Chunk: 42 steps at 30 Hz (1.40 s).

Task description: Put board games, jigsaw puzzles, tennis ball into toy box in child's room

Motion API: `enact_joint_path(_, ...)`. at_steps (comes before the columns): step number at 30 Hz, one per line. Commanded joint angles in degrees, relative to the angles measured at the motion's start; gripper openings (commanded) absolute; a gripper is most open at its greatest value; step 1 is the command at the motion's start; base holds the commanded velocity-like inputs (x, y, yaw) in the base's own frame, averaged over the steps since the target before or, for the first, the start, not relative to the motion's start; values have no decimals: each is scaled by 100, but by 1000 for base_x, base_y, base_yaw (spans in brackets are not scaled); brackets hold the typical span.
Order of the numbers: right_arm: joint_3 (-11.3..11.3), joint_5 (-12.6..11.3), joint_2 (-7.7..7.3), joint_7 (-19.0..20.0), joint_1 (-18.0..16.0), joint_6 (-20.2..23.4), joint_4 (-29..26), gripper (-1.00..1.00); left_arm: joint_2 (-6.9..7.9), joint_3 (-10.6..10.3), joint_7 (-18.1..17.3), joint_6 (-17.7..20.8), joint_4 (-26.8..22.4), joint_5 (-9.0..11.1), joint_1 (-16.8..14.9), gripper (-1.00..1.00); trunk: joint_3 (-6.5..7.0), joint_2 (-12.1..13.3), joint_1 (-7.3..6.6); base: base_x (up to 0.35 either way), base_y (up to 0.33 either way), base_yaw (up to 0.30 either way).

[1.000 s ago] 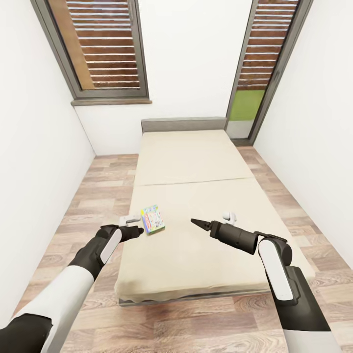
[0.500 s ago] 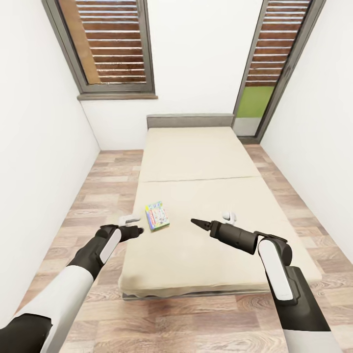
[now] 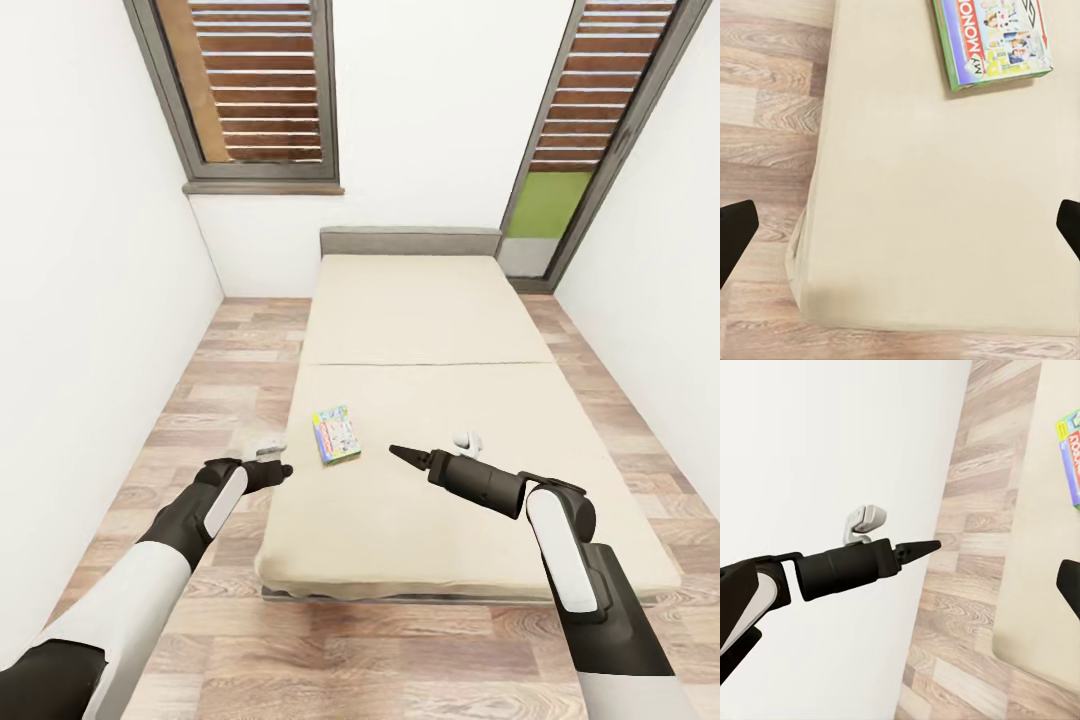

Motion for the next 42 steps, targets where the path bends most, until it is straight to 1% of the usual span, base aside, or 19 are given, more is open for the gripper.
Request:
enact_joint_path(1,-7,39,0,47,-5,25,-2,100,9,-33,53,17,-7,61,-4,100,-11,-10,3,0,0,41)
enact_joint_path(11,-13,32,0,46,-1,49,3,100,6,-33,50,17,-10,61,-5,100,-15,-10,3,0,0,10)
enact_joint_path(22,-15,30,1,51,3,35,1,100,-3,-33,57,17,-9,61,-5,100,-9,-10,3,0,0,-123)
enact_joint_path(42,-16,31,2,50,21,36,-1,100,4,-33,63,19,-10,62,-5,100,-8,-10,3,0,0,-7)
